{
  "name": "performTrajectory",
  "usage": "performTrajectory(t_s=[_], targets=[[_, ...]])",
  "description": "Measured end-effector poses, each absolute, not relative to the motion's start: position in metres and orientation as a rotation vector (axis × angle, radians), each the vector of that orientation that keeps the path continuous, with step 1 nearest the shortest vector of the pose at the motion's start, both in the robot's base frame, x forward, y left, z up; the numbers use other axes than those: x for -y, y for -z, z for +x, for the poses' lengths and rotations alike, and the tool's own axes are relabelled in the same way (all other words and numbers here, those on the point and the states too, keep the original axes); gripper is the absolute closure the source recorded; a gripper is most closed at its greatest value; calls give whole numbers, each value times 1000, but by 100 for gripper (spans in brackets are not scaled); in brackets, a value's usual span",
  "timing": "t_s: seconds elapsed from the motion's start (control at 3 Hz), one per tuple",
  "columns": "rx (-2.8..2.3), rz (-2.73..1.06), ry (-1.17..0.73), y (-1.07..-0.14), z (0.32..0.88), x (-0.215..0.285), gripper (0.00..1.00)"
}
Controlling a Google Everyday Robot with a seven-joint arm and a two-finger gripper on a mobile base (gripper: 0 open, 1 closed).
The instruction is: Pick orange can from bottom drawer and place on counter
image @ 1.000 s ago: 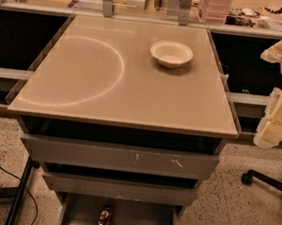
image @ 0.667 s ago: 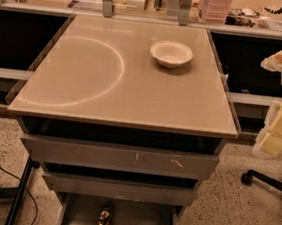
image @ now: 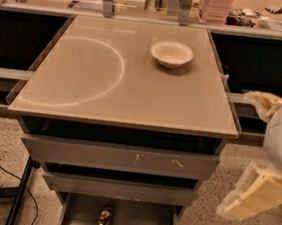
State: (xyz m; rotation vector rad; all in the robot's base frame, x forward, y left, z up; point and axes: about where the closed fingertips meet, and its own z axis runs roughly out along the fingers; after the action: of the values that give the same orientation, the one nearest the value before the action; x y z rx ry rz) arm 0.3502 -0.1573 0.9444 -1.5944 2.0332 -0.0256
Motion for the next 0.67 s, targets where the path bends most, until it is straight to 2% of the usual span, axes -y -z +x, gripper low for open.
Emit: performTrajectory(t_s=[0.33,0.67], targets=[[-1994,-1516,-93,-892,337,114,0],[-1971,-1459,-406,-795,337,45,0]])
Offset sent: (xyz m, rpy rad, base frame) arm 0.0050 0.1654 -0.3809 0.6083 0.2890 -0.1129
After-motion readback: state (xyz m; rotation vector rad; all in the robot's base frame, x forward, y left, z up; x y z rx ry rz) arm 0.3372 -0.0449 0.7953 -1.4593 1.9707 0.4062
